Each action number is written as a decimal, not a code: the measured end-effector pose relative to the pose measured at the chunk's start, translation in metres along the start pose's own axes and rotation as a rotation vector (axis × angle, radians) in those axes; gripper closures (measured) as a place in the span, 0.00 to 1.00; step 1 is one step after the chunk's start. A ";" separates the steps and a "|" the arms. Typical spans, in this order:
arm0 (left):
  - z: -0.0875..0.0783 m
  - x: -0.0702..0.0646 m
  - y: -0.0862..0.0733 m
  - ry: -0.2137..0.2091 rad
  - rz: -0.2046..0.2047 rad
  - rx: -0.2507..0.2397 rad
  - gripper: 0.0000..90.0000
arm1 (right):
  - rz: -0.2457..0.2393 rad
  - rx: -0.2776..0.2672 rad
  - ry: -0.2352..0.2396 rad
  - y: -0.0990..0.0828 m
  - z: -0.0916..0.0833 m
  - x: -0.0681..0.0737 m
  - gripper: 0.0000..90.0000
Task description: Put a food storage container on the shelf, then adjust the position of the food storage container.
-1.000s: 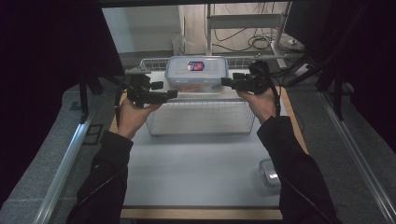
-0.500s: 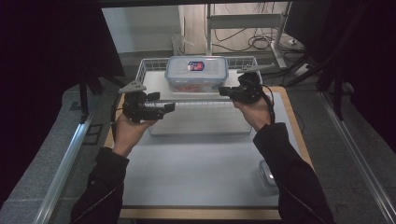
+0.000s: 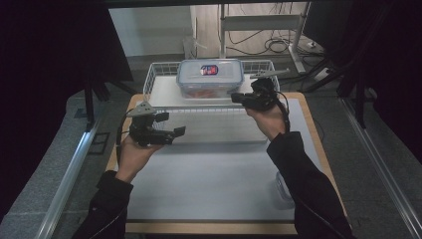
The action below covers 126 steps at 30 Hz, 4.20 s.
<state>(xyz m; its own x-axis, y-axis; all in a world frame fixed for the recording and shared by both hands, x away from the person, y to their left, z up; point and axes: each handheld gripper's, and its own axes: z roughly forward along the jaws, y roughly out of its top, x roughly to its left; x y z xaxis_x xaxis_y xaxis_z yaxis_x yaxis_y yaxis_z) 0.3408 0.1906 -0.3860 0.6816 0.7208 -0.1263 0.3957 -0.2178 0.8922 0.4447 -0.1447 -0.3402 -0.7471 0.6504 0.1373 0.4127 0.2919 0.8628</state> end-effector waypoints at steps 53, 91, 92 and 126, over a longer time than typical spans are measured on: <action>0.008 -0.066 -0.136 0.078 0.166 0.166 0.03 | -0.066 0.089 -0.031 -0.175 -0.059 0.041 0.06; 0.001 -0.057 -0.148 0.116 0.084 0.151 0.03 | 0.122 0.148 -0.344 -0.234 -0.175 -0.010 1.00; 0.001 -0.057 -0.148 0.116 0.084 0.151 0.03 | 0.122 0.148 -0.344 -0.234 -0.175 -0.010 1.00; 0.007 -0.060 -0.150 0.087 0.093 0.179 0.03 | 0.184 0.260 -0.353 -0.263 -0.167 -0.009 1.00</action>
<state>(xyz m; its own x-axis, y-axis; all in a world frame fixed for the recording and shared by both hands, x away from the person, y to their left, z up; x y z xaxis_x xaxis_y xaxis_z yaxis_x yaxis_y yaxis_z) 0.2453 0.1756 -0.5150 0.6675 0.7446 -0.0017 0.4417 -0.3941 0.8060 0.2554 -0.3443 -0.4872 -0.4450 0.8932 0.0639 0.6717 0.2858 0.6834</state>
